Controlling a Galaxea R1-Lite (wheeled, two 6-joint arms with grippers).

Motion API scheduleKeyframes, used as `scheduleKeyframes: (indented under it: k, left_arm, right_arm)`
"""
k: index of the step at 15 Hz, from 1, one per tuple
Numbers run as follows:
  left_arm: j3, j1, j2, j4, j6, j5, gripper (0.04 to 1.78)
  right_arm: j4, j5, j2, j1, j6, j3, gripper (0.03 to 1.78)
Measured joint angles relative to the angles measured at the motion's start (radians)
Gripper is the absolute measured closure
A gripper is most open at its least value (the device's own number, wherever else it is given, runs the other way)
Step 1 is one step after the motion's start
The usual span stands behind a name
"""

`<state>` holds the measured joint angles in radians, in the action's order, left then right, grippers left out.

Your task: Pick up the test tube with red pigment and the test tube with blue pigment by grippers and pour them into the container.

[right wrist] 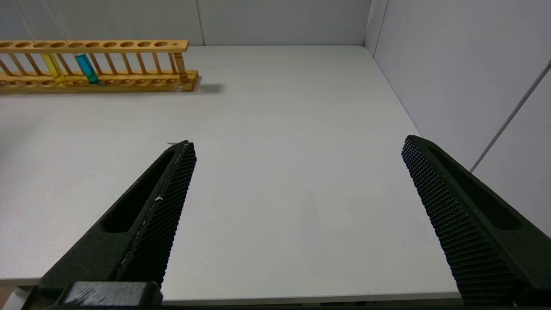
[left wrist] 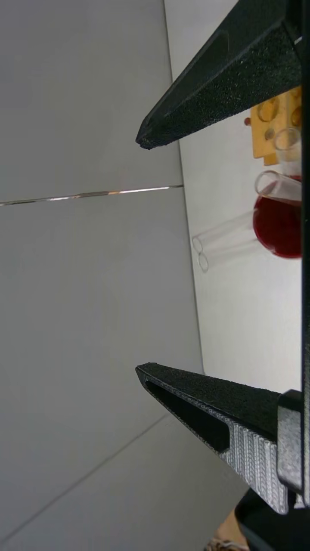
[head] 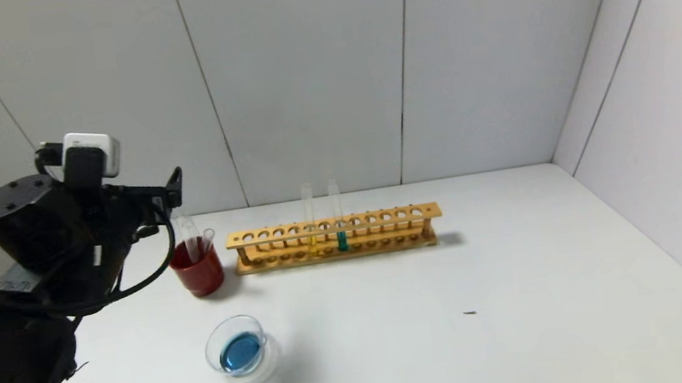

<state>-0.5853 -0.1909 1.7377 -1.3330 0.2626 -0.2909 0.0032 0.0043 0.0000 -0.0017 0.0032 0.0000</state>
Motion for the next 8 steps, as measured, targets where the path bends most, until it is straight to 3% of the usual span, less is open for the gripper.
scheduleKeyframes:
  k: [5,8]
  left_arm:
    - [0.289,0.0,-0.421,0.033,0.017,0.005,0.07]
    - [0.415,0.0,-0.742,0.164,0.016,0.006,0.07]
  right_arm:
    - [0.0,0.0,0.0,0.0,0.0,0.0,0.06]
    - [0.0,0.0,0.0,0.0,0.0,0.0,0.06]
